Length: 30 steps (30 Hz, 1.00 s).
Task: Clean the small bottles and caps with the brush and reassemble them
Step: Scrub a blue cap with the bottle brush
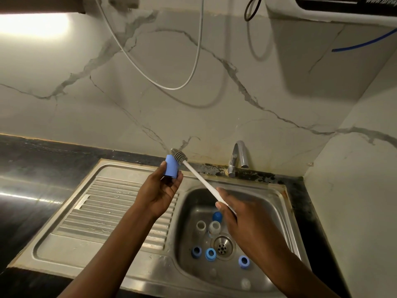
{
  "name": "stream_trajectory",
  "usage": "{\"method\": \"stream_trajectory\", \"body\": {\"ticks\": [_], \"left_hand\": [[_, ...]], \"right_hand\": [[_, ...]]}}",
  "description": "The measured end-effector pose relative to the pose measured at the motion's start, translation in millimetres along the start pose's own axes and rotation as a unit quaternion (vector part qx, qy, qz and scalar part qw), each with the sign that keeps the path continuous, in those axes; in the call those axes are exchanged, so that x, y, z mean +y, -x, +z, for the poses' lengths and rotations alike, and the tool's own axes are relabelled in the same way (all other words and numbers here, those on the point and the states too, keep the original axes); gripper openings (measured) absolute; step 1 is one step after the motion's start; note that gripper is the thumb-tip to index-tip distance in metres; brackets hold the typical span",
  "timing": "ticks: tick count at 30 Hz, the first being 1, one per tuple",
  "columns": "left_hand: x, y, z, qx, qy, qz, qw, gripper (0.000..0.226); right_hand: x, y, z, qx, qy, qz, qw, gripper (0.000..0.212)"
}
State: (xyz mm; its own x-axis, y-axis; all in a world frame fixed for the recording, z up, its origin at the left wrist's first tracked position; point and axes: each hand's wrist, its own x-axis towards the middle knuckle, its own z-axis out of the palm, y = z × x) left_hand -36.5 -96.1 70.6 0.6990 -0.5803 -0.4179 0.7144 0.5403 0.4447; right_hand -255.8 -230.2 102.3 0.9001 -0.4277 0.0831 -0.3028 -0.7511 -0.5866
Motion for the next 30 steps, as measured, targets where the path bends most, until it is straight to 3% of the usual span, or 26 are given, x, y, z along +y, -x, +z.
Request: {"method": "stream_trajectory", "body": {"ticks": [7,12,15,22,30], "left_hand": [[5.4,-6.7,-6.7,0.012,-0.014,0.005,1.0,0.045],[5.0,-1.6,-10.9,-0.004,-0.149,0.011,0.989,0.025],[1.5,1.3,-9.4,-0.009,-0.185,0.016,0.982,0.026],[13.5,-4.8,-9.9,0.041,-0.124,0.039,0.991,0.028],[-3.8,2.4,-10.1,0.032,-0.211,0.043,0.976,0.025]], "right_hand": [[4.8,17.0,-4.5,-0.007,-0.024,0.015,1.0,0.051],[14.0,13.9,-9.4,-0.008,-0.009,0.017,1.0,0.053],[12.7,6.4,-9.5,0.002,0.002,0.005,1.0,0.048],[9.6,8.6,-7.4,-0.024,0.013,0.001,1.0,0.049],[6.0,11.8,-11.1,-0.03,0.063,0.01,0.998,0.05]]}}
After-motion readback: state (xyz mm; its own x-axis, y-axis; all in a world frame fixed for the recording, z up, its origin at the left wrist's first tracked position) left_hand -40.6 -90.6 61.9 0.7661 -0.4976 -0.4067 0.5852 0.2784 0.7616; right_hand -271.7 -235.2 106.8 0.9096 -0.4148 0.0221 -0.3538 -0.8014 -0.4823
